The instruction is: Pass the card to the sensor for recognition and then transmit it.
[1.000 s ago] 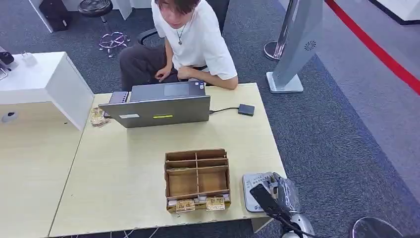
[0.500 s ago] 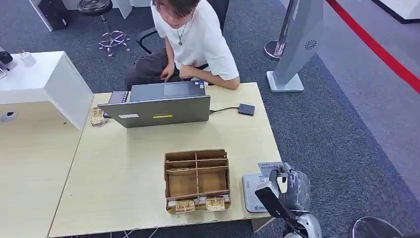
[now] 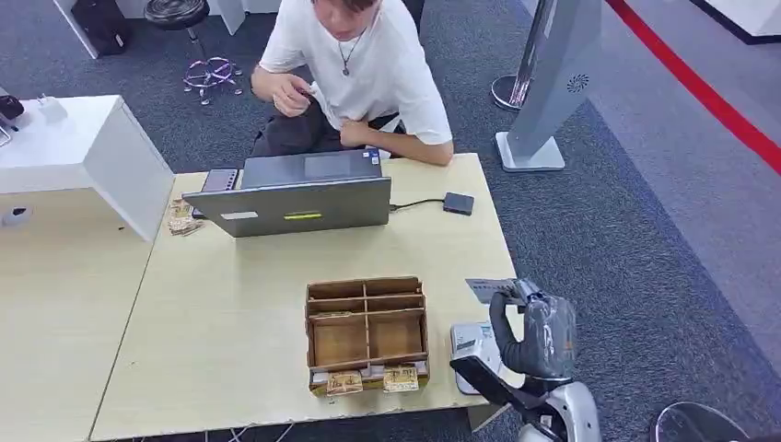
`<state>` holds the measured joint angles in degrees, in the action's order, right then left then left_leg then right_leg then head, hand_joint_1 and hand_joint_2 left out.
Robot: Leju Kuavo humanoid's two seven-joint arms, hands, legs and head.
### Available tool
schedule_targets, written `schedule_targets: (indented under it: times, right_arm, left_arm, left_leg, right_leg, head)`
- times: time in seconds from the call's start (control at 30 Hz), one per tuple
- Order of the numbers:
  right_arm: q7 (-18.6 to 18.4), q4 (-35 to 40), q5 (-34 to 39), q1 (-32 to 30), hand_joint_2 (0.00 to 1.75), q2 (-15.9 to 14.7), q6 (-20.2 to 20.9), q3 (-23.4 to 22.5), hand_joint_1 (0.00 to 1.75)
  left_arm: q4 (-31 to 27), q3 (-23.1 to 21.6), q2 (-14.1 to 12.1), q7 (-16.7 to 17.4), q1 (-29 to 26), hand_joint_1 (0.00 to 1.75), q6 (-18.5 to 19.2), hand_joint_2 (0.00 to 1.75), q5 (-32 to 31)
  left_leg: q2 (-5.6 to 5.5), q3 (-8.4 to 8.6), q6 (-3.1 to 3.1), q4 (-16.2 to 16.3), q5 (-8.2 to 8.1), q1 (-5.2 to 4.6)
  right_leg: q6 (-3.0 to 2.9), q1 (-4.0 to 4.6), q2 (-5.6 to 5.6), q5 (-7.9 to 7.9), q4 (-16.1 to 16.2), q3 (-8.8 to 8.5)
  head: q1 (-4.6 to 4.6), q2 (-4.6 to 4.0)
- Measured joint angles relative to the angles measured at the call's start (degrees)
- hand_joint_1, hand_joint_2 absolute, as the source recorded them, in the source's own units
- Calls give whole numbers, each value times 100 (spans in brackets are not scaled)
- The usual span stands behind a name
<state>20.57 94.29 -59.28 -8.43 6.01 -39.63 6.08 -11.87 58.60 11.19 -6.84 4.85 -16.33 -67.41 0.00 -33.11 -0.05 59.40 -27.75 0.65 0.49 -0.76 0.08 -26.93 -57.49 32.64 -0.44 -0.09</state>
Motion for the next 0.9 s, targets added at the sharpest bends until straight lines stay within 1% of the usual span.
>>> schedule_targets:
  times: [0.1, 0.27, 0.43, 0.5, 0.67, 0.8, 0.9]
  right_arm:
    - [-28, -4, -279, 170, 175, 0, 0, 68, 175]
    - [-197, -136, -739, 670, 175, 0, 2, 230, 175]
    - [-623, -538, -1342, 1442, 175, -2, 2, 477, 175]
    - [-856, -806, -1640, 1826, 175, -4, 4, 618, 175]
    - [-1280, -1449, -2093, 2645, 175, -7, 2, 976, 175]
    - [-1559, -1852, -2336, 3063, 175, -7, 2, 1202, 175]
    - [-1631, -2081, -2382, 3270, 175, -7, 7, 1316, 175]
  left_arm:
    - [0, 0, 0, 2, 0, 0, 0, 0, -48]
    - [0, 0, 7, 33, 45, 0, 4, 0, -94]
    - [0, 0, 33, 83, 154, 0, 13, 0, -133]
    - [0, 0, 44, 83, 212, 0, 9, 0, -140]
    - [0, 0, 46, 92, 349, 0, 2, 0, -131]
    - [0, 0, 46, 118, 420, 0, 7, 0, -140]
    - [0, 0, 46, 118, 443, 0, 11, 0, -153]
  left_leg:
    - [0, 0, 0, 0, 0, 0]
    - [0, 0, 2, 0, 4, 0]
    - [2, -1, 8, 0, 15, 0]
    - [3, 1, 7, 1, 17, 0]
    - [2, 0, 1, 1, 29, 0]
    - [1, -2, 1, 1, 29, 0]
    - [1, -3, 1, 1, 29, 0]
  right_leg:
    - [0, 0, 0, 0, 0, 0]
    - [1, 0, 0, 3, 0, -1]
    - [2, 0, 2, 12, -1, 2]
    - [1, 0, 3, 16, -1, 2]
    - [-5, 0, 1, 24, -2, 3]
    - [-7, 1, 2, 26, -2, 5]
    - [-7, 1, 1, 26, -2, 6]
  head:
    - [0, 0]
    - [0, 0]
    - [2, 0]
    - [0, 0]
    - [0, 0]
    - [0, 0]
    - [2, 0]
